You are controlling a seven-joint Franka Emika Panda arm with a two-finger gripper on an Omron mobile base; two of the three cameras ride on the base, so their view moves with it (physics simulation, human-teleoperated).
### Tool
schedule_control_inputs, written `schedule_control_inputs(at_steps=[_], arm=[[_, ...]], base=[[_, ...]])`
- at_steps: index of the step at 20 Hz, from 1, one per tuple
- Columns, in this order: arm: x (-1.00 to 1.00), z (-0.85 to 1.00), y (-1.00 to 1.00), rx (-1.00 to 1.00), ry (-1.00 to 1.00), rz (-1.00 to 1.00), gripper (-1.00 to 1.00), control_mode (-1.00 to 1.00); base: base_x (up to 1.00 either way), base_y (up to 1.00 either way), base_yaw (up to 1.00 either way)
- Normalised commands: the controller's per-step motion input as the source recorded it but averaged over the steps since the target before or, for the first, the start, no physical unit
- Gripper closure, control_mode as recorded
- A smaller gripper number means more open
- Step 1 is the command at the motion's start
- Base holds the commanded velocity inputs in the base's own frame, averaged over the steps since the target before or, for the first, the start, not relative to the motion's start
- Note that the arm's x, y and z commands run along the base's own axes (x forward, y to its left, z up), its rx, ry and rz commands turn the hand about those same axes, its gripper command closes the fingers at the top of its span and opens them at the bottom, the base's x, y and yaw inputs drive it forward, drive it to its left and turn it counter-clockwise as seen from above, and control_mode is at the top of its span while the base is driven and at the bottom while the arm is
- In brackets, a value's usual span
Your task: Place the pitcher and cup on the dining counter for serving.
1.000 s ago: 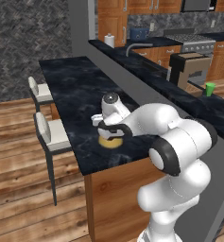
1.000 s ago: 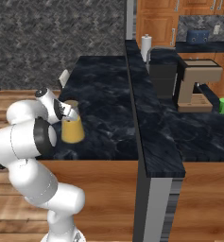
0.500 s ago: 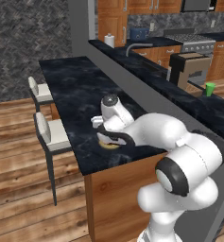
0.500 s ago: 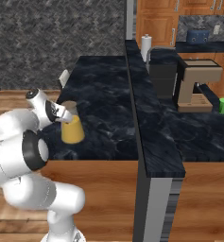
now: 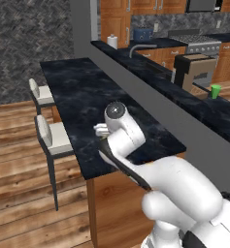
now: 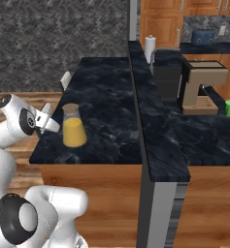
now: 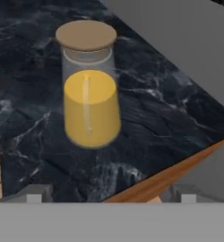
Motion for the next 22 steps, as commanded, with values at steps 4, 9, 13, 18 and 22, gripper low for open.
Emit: schedule_control_inputs(at_steps=[4,9,13,18,22], arm=[[-1.00,0.68,0.04,0.08,0.01,-0.08,-1.00,-1.00],[-0.72,0.70,0.06,0.07,0.08,0.00,-1.00,-1.00],[-0.71,0.65,0.00,0.09,0.00,0.11,-1.00,-1.00],[-0.62,0.22,0.00,0.02,-0.03,0.14,-1.00,1.00],[0.00,0.00,0.00,0.00,0.00,0.00,-1.00,1.00]], base=[[0.00,0.00,0.00],[0.00,0.00,0.00],[0.00,0.00,0.00],[-0.19,0.00,0.00],[-0.99,-0.14,0.00]])
